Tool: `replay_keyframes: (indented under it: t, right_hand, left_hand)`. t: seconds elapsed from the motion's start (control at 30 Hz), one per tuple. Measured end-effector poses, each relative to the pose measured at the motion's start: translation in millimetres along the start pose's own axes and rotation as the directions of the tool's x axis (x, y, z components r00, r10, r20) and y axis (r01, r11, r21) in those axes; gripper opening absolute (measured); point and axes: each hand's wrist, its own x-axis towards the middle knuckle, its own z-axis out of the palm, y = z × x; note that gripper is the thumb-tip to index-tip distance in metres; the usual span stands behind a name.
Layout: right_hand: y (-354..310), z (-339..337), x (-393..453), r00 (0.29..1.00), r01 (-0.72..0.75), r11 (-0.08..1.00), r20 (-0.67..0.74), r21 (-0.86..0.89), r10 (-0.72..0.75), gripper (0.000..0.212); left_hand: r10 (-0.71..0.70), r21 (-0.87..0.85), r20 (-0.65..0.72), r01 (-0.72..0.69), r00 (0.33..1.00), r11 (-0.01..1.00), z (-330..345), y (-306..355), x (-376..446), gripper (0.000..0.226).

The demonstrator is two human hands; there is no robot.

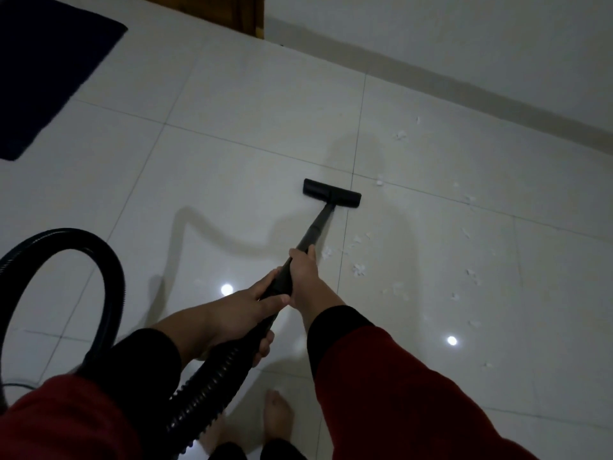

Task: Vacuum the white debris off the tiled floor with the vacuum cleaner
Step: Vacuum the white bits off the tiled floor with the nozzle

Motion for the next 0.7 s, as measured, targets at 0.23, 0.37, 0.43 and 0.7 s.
replay_keyframes:
  t: [0.23, 0.37, 0.43, 0.7]
  right_hand:
    - [20, -16, -18, 0.999, -0.029, 0.998, 0.02, 0.052, 0.028, 0.06]
    - [38, -15, -31, 0.999, -0.038, 0.999, 0.014, 0.032, 0.037, 0.06]
    - [49, -15, -36, 0.999, -0.034, 0.999, 0.015, 0.011, 0.034, 0.06]
    - [97, -17, -54, 1.0, 0.009, 1.0, -0.004, 0.002, -0.009, 0.06]
  left_hand:
    - [-0.013, -0.003, -0.009, 0.013, 1.0, 1.0, 13, -25, -11, 0.055]
    - [-0.008, 0.011, -0.012, 0.008, 1.0, 1.0, 10, -43, -24, 0.053]
    - [-0.003, -0.004, -0.004, 0.003, 1.0, 1.0, 8, -53, -33, 0.05]
    - [0.005, -0.023, 0.034, -0.004, 0.999, 1.0, 2, -103, -48, 0.049]
